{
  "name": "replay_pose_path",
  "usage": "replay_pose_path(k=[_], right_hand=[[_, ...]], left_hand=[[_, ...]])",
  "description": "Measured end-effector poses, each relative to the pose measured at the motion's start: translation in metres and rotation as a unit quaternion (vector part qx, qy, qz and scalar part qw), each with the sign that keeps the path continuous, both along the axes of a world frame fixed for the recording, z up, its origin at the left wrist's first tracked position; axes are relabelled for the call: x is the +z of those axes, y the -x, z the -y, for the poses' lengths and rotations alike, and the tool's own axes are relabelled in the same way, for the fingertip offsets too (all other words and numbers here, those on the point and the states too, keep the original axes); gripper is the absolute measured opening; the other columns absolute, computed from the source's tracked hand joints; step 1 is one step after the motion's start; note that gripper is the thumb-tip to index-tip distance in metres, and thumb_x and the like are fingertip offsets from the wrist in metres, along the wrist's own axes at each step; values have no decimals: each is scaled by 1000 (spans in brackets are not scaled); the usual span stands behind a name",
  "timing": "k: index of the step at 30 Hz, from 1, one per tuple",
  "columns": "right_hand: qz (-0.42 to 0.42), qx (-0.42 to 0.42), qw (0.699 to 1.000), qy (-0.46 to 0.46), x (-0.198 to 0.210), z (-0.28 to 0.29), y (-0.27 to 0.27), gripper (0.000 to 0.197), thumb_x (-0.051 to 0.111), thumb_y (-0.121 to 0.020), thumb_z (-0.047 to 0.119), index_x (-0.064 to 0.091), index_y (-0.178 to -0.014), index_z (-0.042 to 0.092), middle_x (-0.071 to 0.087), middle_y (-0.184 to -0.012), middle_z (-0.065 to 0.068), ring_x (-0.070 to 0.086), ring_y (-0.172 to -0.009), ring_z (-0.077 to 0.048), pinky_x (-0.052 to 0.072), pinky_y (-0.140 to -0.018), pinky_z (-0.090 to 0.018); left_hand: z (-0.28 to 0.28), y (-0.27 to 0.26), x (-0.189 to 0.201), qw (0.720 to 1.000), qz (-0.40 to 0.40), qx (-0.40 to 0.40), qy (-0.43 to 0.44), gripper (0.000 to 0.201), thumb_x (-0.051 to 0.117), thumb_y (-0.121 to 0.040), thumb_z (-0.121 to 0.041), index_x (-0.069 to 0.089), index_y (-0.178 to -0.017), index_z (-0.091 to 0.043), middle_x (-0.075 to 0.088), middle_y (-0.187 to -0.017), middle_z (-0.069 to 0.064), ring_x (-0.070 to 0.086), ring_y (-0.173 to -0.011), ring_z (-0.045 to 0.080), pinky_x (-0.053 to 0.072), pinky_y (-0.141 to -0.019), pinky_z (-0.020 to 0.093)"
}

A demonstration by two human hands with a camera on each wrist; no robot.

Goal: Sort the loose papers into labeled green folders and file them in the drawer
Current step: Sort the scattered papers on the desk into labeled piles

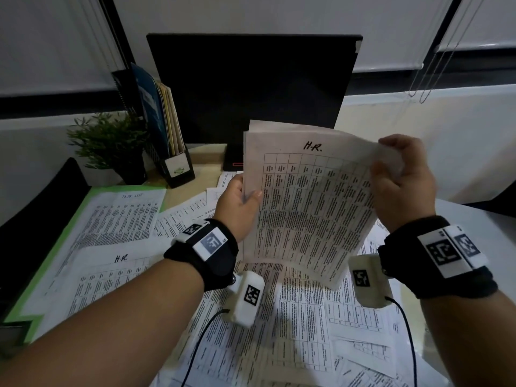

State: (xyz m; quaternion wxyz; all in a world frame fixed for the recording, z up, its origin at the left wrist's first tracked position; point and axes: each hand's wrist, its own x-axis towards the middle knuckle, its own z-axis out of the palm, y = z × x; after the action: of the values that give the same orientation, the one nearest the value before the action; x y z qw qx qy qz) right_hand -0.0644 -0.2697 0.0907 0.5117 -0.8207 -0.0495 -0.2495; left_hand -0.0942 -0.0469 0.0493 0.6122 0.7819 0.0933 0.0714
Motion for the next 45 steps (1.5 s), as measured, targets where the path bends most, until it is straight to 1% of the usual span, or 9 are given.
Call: replay_pose_path(k=[4, 8, 12, 17, 23, 30, 34, 41, 45], right_hand=[[14, -7, 999, -44, 0, -1, 4, 41, 56, -88, 6, 42, -116, 32, 49, -112, 1, 50, -84, -3, 37, -58, 2], [-16, -13, 995, -96, -21, -2, 9, 55, 58, -87, 0, 25, -122, 26, 41, -115, 2, 50, -78, 18, 42, -66, 0], [-141, -10, 988, -63, -53, -7, 8, 39, 53, -92, 5, 37, -128, 8, 52, -110, 0, 58, -93, -17, 41, -75, -24], [-178, 8, 983, 33, -55, -38, 15, 14, 53, -93, 10, 50, -106, 9, 56, -97, -2, 51, -88, -18, 32, -71, -23], [-335, 130, 922, 143, -74, -139, 29, 21, 50, -94, 14, 40, -76, 13, 48, -74, -4, 51, -69, -25, 40, -56, -33], [-452, 265, 792, 315, -135, -266, 71, 27, 47, -97, 20, 41, -70, 17, 48, -76, 0, 49, -66, -15, 39, -60, -24], [-486, 288, 736, 373, -162, -299, 91, 20, 53, -93, 23, 51, -78, 11, 48, -74, -1, 50, -70, -18, 37, -56, -21], [-509, 264, 714, 401, -180, -312, 104, 33, 62, -88, 29, 53, -62, 12, 56, -62, -1, 60, -65, -19, 50, -60, -23], [-516, 231, 732, 381, -177, -305, 107, 32, 63, -85, 37, 59, -67, 11, 59, -63, 0, 59, -59, -15, 45, -51, -20]], left_hand=[[2, 0, -5, 999, -23, -20, -16, 29, 46, -99, -14, 50, -127, -20, 63, -116, -9, 58, -106, 6, 45, -82, 20], [1, 0, -5, 999, -31, -32, -9, 31, 42, -100, -14, 51, -126, -26, 62, -117, -11, 56, -105, 3, 39, -71, 14], [-4, 1, -1, 999, -35, -6, 19, 27, 42, -101, -18, 48, -127, -21, 62, -114, -8, 57, -97, 0, 42, -70, 13], [-45, 2, 4, 997, -25, 52, 44, 27, 48, -98, -16, 47, -125, -17, 63, -118, -1, 60, -108, 16, 47, -99, 39], [-161, 16, -23, 983, -118, 125, -64, 43, 49, -94, -7, 35, -134, -13, 57, -117, 5, 53, -94, 21, 40, -80, 28], [-296, 79, -94, 919, -325, 76, -212, 53, 52, -87, -1, 38, -137, -10, 59, -120, 16, 58, -102, 33, 47, -84, 35], [-346, 102, -119, 867, -424, 1, -261, 86, 63, -72, -11, 24, -147, -21, 60, -117, 15, 60, -100, 32, 52, -89, 43], [-359, 112, -134, 800, -449, -31, -397, 95, 70, -79, -11, 11, -152, -18, 63, -110, 12, 61, -94, 26, 53, -81, 31], [-344, 110, -131, 759, -479, 53, -437, 84, 77, -68, -26, 35, -139, -8, 55, -116, 12, 59, -102, 33, 50, -85, 39]])
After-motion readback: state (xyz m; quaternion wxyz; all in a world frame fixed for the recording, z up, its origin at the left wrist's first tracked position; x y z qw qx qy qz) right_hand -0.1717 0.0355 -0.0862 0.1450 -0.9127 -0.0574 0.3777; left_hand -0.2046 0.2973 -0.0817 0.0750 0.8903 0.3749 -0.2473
